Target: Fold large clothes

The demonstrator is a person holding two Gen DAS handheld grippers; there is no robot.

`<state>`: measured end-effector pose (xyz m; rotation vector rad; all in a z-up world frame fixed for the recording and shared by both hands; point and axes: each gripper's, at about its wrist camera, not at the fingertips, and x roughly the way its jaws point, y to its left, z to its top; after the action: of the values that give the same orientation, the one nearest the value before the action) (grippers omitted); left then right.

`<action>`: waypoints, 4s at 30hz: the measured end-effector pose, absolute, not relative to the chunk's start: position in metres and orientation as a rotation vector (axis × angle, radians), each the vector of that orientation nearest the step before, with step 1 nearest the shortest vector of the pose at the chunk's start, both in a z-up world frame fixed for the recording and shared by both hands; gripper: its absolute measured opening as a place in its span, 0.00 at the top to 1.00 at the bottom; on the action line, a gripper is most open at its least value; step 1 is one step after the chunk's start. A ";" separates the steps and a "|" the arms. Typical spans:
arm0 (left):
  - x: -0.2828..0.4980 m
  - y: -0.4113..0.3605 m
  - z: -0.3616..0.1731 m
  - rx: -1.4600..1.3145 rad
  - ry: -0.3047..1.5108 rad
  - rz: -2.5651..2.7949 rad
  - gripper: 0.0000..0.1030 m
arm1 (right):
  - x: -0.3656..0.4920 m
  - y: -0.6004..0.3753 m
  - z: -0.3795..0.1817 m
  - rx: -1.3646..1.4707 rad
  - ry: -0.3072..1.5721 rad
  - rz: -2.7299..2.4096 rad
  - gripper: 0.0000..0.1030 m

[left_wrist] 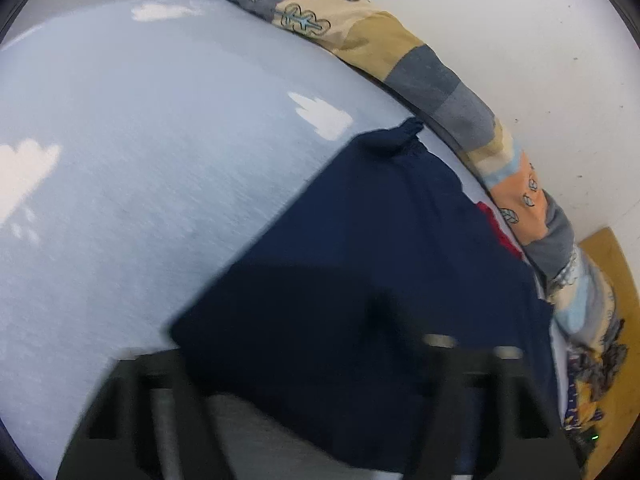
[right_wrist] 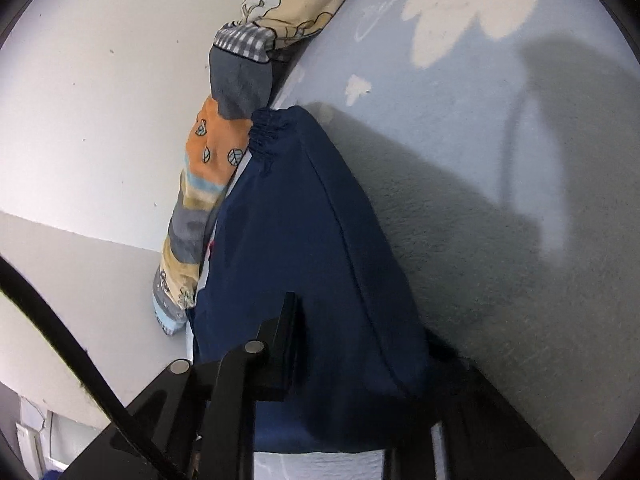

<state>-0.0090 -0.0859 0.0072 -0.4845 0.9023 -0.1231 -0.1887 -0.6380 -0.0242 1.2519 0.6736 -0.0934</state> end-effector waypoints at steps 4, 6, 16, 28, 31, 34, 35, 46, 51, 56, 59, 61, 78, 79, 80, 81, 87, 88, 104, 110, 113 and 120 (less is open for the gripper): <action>-0.016 -0.071 0.008 -0.535 0.884 -0.193 0.73 | -0.191 -0.631 -0.005 1.143 0.701 -0.108 0.83; -0.021 -0.073 0.016 -0.513 0.868 -0.202 0.75 | -0.194 -0.626 0.007 1.091 0.695 -0.115 0.86; -0.073 -0.069 0.053 -0.473 0.816 -0.286 0.80 | -0.233 -0.607 0.066 0.946 0.646 -0.056 0.89; -0.170 -0.022 0.043 -0.379 0.937 -0.343 0.67 | -0.325 -0.604 0.054 0.947 0.908 -0.025 0.69; -0.175 0.001 0.051 -0.358 0.918 -0.270 0.53 | -0.344 -0.629 0.038 1.014 0.969 -0.195 0.50; -0.177 0.015 0.077 -0.313 0.835 -0.219 0.48 | -0.360 -0.646 0.059 0.986 0.899 -0.307 0.44; -0.174 0.016 0.089 -0.295 0.809 -0.214 0.48 | -0.359 -0.648 0.068 0.972 0.870 -0.301 0.44; -0.088 -0.135 0.102 -0.014 0.789 -0.374 0.43 | -0.182 -0.579 0.128 0.668 0.751 -0.058 0.46; -0.017 -0.180 0.065 0.034 0.848 -0.357 0.43 | -0.115 -0.580 0.090 0.590 0.825 -0.093 0.46; 0.044 -0.154 0.016 -0.081 0.990 -0.288 0.43 | -0.103 -0.642 0.039 0.709 0.883 -0.242 0.51; 0.042 -0.154 0.021 -0.108 0.976 -0.295 0.43 | -0.112 -0.665 0.019 0.817 0.894 -0.257 0.73; 0.027 -0.157 0.035 -0.104 0.948 -0.301 0.43 | -0.123 -0.665 0.027 0.842 0.873 -0.237 0.72; -0.178 -0.208 0.042 0.128 0.934 -0.450 0.35 | -0.226 -0.428 0.079 0.499 0.993 0.168 0.56; -0.179 -0.205 0.034 0.160 0.944 -0.421 0.35 | -0.230 -0.420 0.072 0.487 1.021 0.177 0.56; -0.179 -0.197 0.026 0.201 0.956 -0.371 0.35 | -0.234 -0.417 0.065 0.483 1.049 0.177 0.56; -0.179 -0.186 0.019 0.227 0.964 -0.343 0.35 | -0.238 -0.420 0.059 0.491 1.062 0.167 0.56; -0.183 -0.130 0.023 0.207 0.909 -0.299 0.35 | -0.277 -0.492 0.049 0.582 1.084 -0.079 0.57; -0.183 -0.123 0.025 0.195 0.904 -0.292 0.35 | -0.285 -0.504 0.049 0.588 1.081 -0.130 0.58; -0.229 -0.214 0.075 0.151 0.739 -0.312 0.25 | -0.297 -0.465 0.080 0.435 0.943 -0.096 0.52; -0.222 -0.233 0.029 0.164 0.886 -0.319 0.25 | -0.296 -0.466 0.071 0.409 0.988 -0.105 0.48; -0.218 -0.237 0.018 0.212 0.900 -0.283 0.25 | -0.288 -0.466 0.059 0.455 1.036 -0.115 0.47; -0.223 -0.237 0.022 0.270 0.856 -0.273 0.25 | -0.294 -0.495 0.052 0.543 1.041 -0.220 0.47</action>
<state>-0.2229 -0.2368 0.0219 0.2705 0.8557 -0.2728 -0.2937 -0.4953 0.0516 0.5426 1.0413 -0.2201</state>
